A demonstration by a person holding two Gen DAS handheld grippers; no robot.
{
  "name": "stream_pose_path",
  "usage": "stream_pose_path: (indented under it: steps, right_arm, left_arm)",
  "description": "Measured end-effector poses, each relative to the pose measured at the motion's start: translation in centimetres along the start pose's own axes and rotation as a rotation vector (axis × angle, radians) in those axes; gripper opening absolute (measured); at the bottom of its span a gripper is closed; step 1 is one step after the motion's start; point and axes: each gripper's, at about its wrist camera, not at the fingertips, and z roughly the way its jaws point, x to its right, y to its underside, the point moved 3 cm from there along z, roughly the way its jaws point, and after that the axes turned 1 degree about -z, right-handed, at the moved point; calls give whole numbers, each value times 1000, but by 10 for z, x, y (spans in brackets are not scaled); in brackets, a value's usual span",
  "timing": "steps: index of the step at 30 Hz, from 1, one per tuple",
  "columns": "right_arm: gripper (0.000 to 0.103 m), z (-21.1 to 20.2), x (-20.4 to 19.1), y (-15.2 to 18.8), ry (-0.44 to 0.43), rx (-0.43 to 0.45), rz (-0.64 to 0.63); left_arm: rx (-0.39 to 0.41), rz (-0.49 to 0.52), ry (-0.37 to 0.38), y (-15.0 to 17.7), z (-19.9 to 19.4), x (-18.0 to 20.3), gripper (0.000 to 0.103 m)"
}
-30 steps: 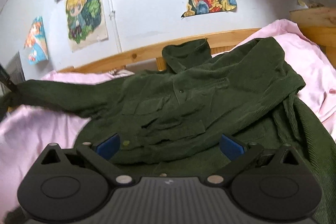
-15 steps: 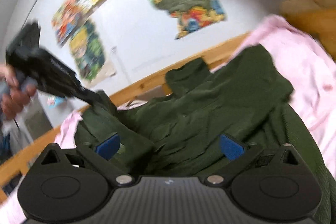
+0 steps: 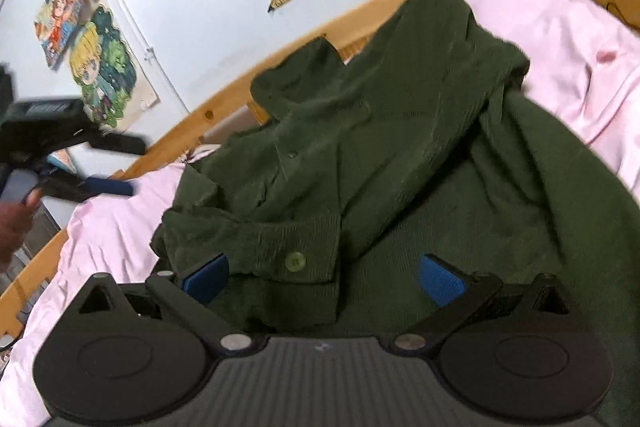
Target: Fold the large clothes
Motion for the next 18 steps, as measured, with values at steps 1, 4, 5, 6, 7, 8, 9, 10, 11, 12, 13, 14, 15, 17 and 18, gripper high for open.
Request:
stream_pose_path:
  steps: [1,4,5,6,7,8,9,10,11,12,13,14,15,17,18]
  right_arm:
    - [100,2,-1,2,7,1,-1]
    - [85,17,-4,6,35,5,-19]
    - [81,23,-4,7,44,-8,-18]
    - [74,31,-4,9,49,-27,-6]
    - [65,35,-4,10,45,-36,6]
    - [59,39,-5,11,40,-41,9]
    - [38,42,-7,12,36,-47,-2]
    - [15,44,-10,13,38,-50,-16]
    - [15,45,-13,14,38,-46,-28]
    - [11,43,-16,15,27,-31,-38]
    - [9,39,-18,14,13,-13,-44]
    - [9,35,-21,12,6,7,-46]
    - [9,30,-23,9,6,33,-49]
    - [8,18,-27,0,45,101,-70]
    - [8,9,-28,-5,71,147,-75]
  left_arm:
    - [14,4,-41,5,-6,-13,77]
    - [13,2,-165,18,-13,-50,77]
    - [7,-1,-205,23,-14,-63,77]
    - [2,-1,-236,26,-14,-73,77]
    - [-5,-7,-264,30,-13,-84,77]
    - [-9,-14,-276,32,-12,-93,75]
    - [-12,-22,-284,34,-11,-102,74]
    - [-14,-32,-289,34,-8,-109,73]
    - [-16,-40,-291,35,-6,-116,71]
    - [-16,-45,-292,34,-3,-120,70]
    - [-14,-48,-290,34,1,-126,68]
    - [-13,-48,-289,33,3,-129,66]
    - [-13,-50,-285,32,5,-131,66]
    - [-9,-63,-268,30,11,-136,65]
    - [-5,-73,-260,29,13,-138,65]
